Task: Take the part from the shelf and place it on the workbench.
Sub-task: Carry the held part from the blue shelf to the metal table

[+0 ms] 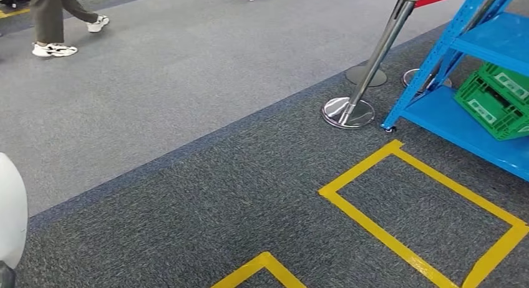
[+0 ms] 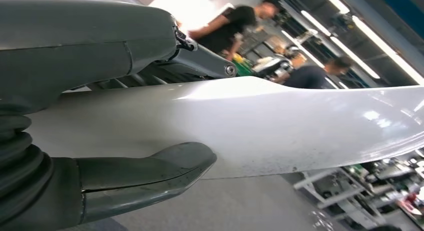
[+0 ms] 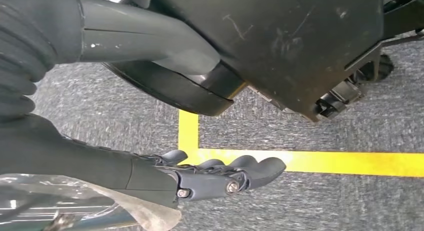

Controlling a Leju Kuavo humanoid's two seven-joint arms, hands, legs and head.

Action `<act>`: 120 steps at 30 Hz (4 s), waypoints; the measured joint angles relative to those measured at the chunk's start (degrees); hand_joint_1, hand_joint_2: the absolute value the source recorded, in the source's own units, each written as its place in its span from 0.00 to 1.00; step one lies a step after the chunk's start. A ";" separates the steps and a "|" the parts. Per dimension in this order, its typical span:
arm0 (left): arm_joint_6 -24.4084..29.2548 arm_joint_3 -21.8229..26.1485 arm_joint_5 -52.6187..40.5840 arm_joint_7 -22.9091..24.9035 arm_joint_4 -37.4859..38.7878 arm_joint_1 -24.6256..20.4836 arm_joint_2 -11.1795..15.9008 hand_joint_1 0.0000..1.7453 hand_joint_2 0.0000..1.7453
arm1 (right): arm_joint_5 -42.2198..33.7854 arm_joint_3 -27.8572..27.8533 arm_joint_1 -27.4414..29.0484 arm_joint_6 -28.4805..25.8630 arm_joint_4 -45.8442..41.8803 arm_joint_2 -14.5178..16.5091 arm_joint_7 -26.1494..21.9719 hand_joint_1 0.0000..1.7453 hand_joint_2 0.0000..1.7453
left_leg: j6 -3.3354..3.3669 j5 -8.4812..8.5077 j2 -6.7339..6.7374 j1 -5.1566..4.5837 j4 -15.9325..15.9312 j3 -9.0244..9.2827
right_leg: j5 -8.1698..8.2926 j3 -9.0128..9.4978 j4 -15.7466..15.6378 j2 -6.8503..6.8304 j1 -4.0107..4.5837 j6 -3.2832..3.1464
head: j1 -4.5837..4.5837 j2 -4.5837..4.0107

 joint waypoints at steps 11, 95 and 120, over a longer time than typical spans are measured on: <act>1.81 0.03 0.55 0.00 -0.08 -1.25 -0.05 1.00 1.00 | -0.46 -0.26 -0.04 -0.31 -0.35 -0.05 -0.03 0.00 1.00 | -1.03 -0.02 -8.17 0.42 0.96 -0.80 | 3.84 -3.35 0.67 9.28 -1.35 1.23 | 0.41 0.00; 21.56 -3.56 4.97 0.00 -2.95 -2.46 1.92 1.00 1.00 | -2.76 0.73 -0.14 -3.20 -2.21 -0.43 0.99 0.00 1.00 | 0.45 -0.28 -2.28 0.36 0.08 -0.44 | -3.66 -8.95 13.68 3.94 -0.66 1.46 | -0.08 0.00; 20.76 -2.60 5.30 0.12 -2.79 -2.97 0.88 1.00 1.00 | -3.49 1.22 0.18 -3.67 -2.54 -0.44 1.56 0.00 1.00 | -1.22 -0.75 1.17 0.16 1.03 -1.03 | 2.95 -1.93 -0.88 -2.89 -0.74 0.87 | -1.14 0.00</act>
